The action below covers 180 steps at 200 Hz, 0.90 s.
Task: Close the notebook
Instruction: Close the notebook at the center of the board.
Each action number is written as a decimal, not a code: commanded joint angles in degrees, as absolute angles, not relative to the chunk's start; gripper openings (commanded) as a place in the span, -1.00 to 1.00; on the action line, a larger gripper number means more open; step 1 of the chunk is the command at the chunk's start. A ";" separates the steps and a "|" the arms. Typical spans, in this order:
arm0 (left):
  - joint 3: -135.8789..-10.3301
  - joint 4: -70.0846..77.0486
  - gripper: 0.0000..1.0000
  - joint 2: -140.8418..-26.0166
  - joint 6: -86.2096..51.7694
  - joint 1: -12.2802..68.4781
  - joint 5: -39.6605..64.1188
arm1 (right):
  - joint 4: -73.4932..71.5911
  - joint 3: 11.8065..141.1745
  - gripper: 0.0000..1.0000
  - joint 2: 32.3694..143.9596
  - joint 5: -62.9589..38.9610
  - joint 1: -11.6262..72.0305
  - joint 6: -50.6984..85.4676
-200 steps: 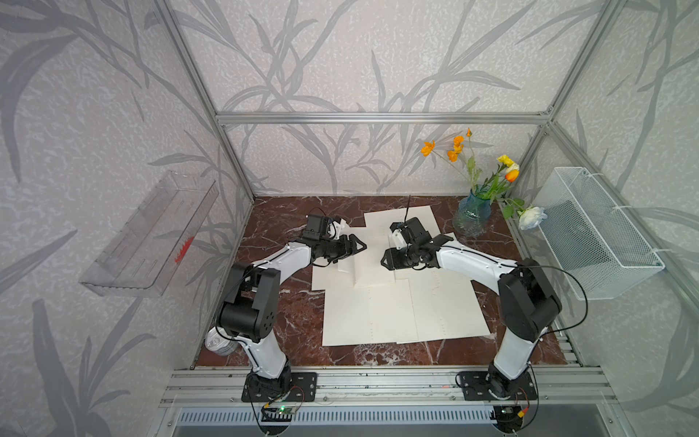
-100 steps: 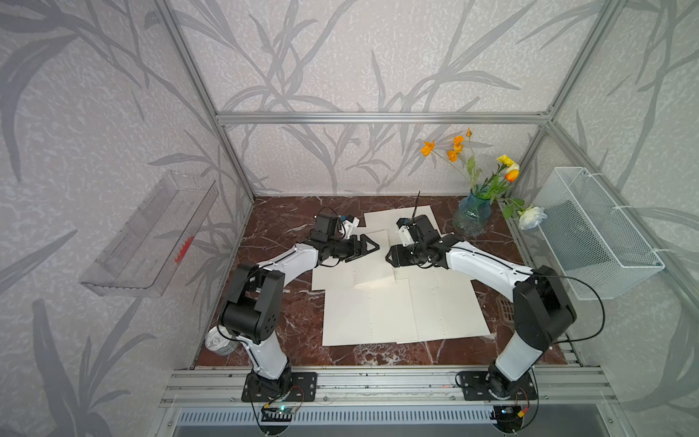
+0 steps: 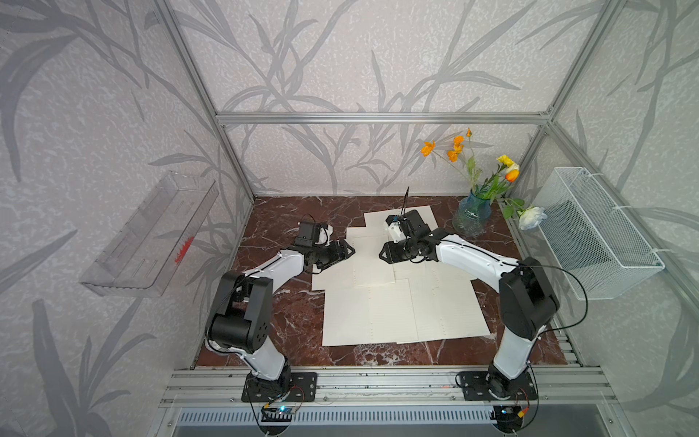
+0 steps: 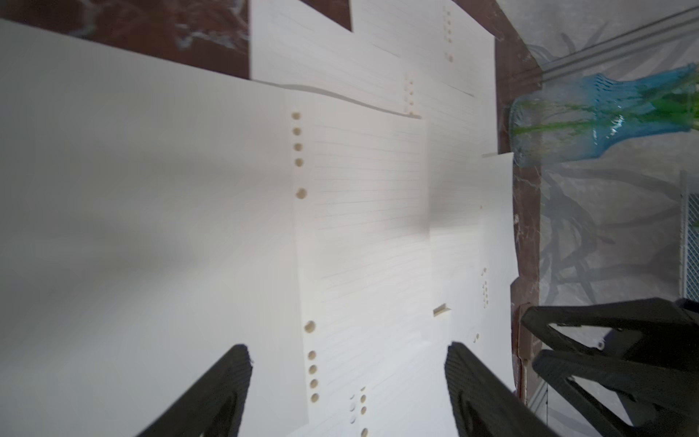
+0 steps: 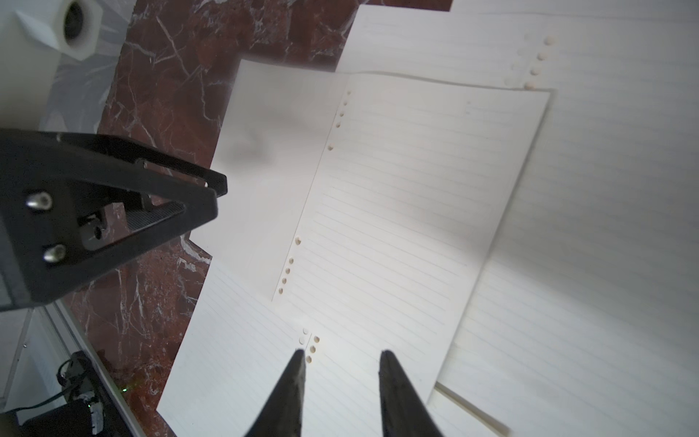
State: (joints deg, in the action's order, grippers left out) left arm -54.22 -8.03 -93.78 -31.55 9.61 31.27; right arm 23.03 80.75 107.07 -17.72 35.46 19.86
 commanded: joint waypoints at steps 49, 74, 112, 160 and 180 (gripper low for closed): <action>-51.36 -14.67 0.64 -88.95 -31.24 4.79 22.33 | 29.91 95.47 -0.77 121.45 -20.32 42.50 17.36; -51.51 -15.41 0.63 -89.37 -31.04 4.42 21.89 | 32.22 100.06 -0.87 125.41 -20.48 43.87 16.76; -52.12 -16.83 0.63 -90.74 -30.82 3.76 21.56 | 34.53 104.50 -0.92 129.48 -20.39 45.07 16.26; -52.99 -18.78 0.62 -92.31 -29.74 3.49 20.69 | 36.63 108.04 -0.92 133.01 -20.12 45.62 15.70; -52.82 -19.06 0.62 -92.55 -29.54 3.35 19.78 | 36.90 108.68 -0.92 133.85 -20.16 45.68 15.64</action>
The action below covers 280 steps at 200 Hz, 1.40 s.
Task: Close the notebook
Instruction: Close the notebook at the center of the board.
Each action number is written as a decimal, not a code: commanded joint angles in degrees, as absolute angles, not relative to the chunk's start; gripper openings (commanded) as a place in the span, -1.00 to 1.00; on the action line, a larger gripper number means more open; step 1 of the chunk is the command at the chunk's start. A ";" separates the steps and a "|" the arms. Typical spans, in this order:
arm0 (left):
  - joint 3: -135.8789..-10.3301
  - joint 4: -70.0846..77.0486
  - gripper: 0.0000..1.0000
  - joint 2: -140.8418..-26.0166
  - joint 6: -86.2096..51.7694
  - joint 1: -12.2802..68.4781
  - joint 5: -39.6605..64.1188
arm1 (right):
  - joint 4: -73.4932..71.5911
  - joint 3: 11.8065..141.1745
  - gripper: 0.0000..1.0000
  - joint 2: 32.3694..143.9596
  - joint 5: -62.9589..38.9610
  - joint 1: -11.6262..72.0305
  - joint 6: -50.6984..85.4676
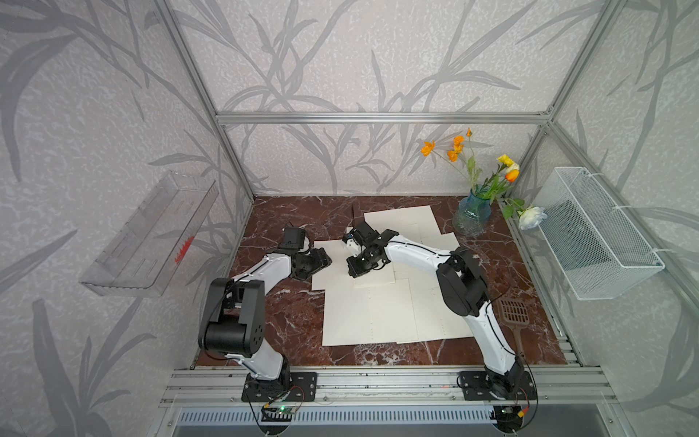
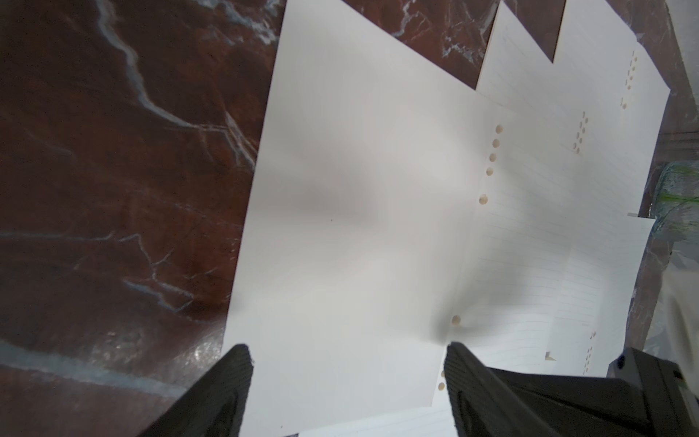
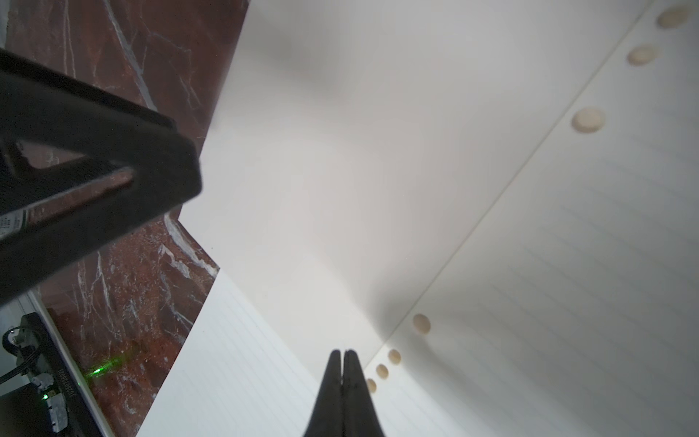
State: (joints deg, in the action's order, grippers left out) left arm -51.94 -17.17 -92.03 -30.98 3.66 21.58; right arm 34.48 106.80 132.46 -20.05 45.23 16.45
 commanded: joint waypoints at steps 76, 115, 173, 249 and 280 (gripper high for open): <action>-52.75 -20.98 0.61 -93.10 -28.79 3.15 16.60 | 38.44 110.65 -0.92 136.23 -19.58 45.79 15.38; -52.77 -21.69 0.61 -93.78 -28.39 3.16 16.15 | 41.24 111.01 -0.94 137.64 -16.20 45.77 15.52; -52.64 -22.14 0.61 -94.51 -28.12 3.16 16.25 | 42.08 110.31 -0.94 138.74 -15.29 46.05 15.64; -52.18 -22.67 0.57 -96.62 -27.42 3.25 19.88 | 42.19 109.98 -0.95 138.72 -15.11 46.14 16.17; -51.39 -20.80 0.57 -96.67 -27.50 3.25 23.86 | 41.91 109.54 -0.95 138.56 -15.38 46.14 16.35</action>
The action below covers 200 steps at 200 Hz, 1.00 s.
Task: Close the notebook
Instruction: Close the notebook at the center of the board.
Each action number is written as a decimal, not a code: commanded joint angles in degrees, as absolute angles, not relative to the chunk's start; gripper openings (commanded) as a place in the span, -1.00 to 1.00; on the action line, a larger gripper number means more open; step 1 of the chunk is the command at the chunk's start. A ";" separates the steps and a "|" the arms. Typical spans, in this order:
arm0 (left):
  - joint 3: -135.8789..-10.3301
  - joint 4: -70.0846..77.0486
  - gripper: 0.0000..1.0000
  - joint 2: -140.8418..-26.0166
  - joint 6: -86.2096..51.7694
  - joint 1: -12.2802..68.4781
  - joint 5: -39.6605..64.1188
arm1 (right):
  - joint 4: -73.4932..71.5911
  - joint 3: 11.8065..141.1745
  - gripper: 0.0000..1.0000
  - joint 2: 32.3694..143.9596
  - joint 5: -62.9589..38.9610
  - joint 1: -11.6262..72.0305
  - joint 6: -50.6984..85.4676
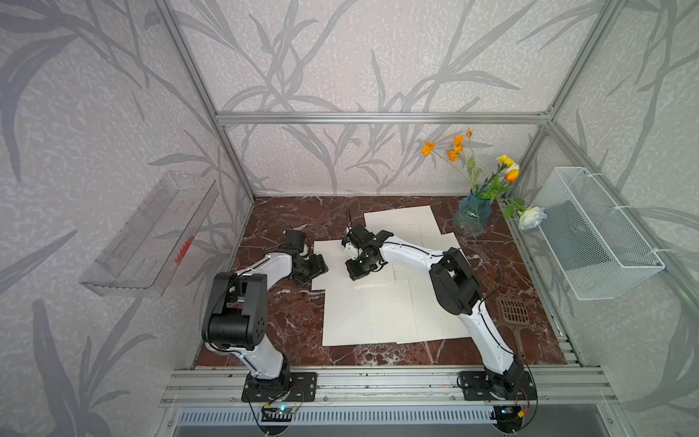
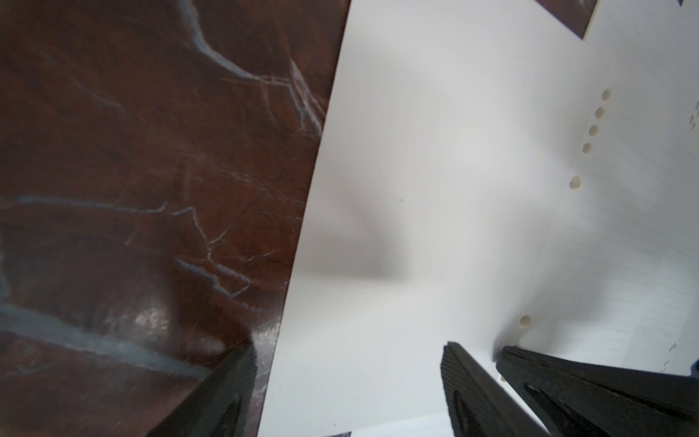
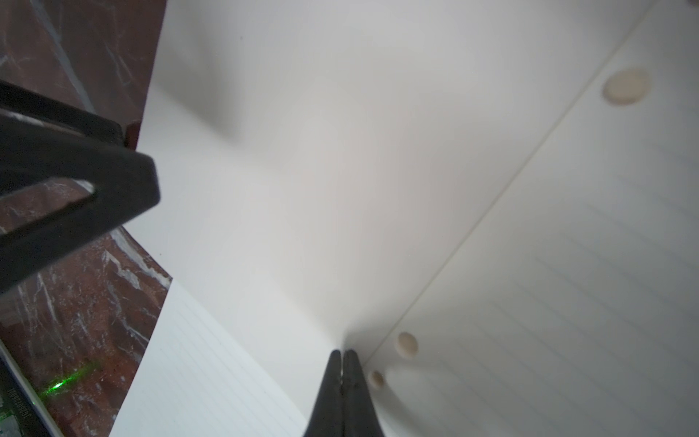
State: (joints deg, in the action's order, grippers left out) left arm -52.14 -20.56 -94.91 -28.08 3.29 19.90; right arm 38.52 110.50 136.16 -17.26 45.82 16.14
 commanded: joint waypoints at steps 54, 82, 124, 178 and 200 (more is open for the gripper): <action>-51.10 -18.85 0.57 -96.65 -27.59 3.24 27.78 | 40.41 107.52 -0.96 137.70 -16.26 46.10 16.97; -51.14 -20.69 0.56 -95.44 -27.80 3.19 23.08 | 39.95 106.85 -0.95 137.25 -16.51 46.11 17.05; -48.90 -25.30 0.57 -90.84 -28.71 3.51 15.51 | 39.89 106.38 -0.96 137.02 -16.26 46.12 16.96; -47.47 -26.11 0.59 -90.16 -30.08 5.18 14.11 | 40.25 106.43 -0.96 136.86 -15.66 46.23 16.93; -47.47 -26.02 0.58 -90.98 -30.00 6.23 14.36 | 40.49 106.50 -0.96 136.89 -15.22 46.32 16.90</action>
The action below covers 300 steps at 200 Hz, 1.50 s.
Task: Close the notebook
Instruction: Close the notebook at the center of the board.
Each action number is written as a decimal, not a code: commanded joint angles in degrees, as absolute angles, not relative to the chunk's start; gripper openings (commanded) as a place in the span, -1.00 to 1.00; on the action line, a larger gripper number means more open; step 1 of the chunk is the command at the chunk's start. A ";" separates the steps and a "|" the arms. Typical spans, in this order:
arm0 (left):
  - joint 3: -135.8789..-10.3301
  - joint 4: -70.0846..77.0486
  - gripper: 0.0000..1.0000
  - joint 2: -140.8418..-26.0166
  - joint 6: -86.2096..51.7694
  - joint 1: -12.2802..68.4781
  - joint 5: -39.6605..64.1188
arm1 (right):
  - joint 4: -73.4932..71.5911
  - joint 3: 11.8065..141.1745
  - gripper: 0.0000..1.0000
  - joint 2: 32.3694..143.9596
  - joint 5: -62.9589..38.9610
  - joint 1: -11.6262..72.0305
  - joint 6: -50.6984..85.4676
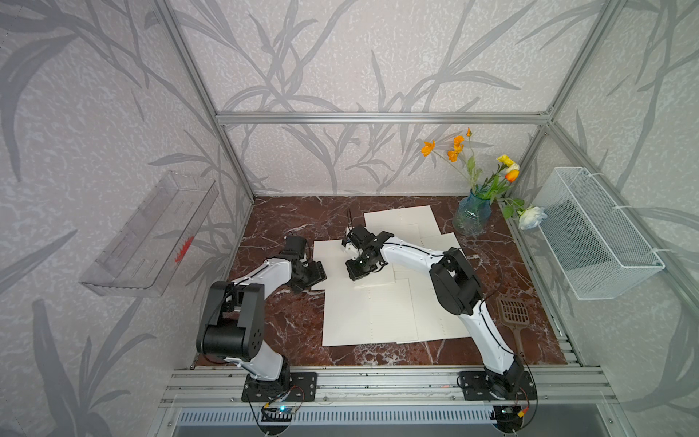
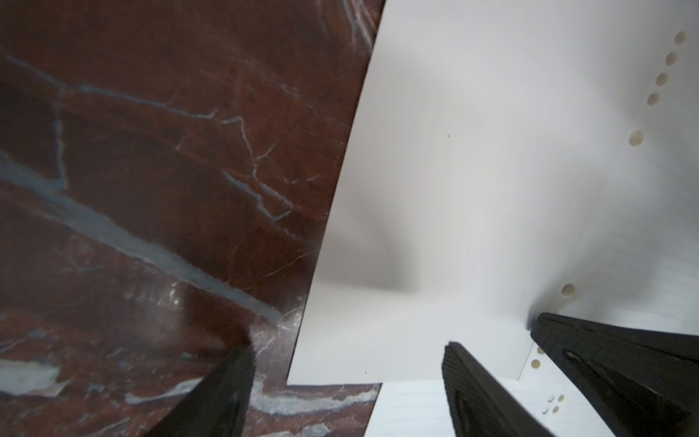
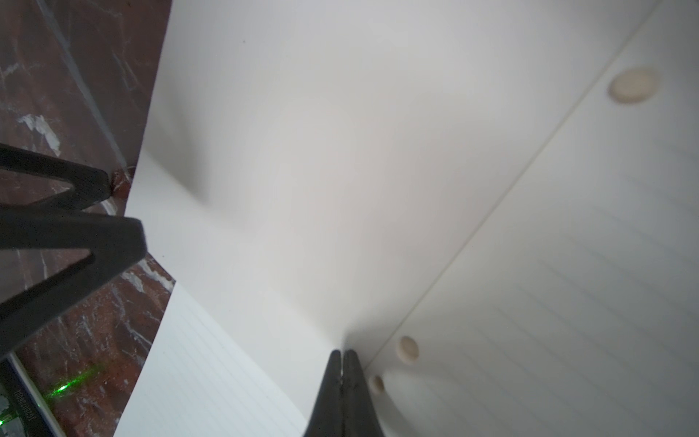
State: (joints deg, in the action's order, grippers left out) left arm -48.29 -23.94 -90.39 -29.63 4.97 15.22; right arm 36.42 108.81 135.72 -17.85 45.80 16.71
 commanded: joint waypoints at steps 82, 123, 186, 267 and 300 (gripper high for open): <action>-47.70 -28.99 0.59 -91.77 -30.50 10.18 9.32 | 41.13 107.13 -0.97 137.46 -13.97 46.64 16.96; -48.01 -27.86 0.59 -92.46 -29.73 10.65 11.64 | 40.61 106.79 -0.97 137.54 -14.46 46.62 17.23; -47.50 -23.74 0.59 -90.98 -28.75 10.55 17.18 | 40.11 106.22 -0.97 137.23 -15.16 46.64 17.34; -47.37 -21.90 0.59 -90.31 -28.47 10.47 18.77 | 39.36 105.55 -0.97 136.86 -15.93 46.67 17.49; -47.58 -19.11 0.61 -90.11 -28.30 10.11 20.29 | 38.95 105.02 -0.97 136.56 -16.17 46.62 17.49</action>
State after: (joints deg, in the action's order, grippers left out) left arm -48.21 -22.50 -90.50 -29.06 10.04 16.03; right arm 35.27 107.81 135.26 -17.04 46.13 17.15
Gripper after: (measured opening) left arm 0.802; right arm 0.051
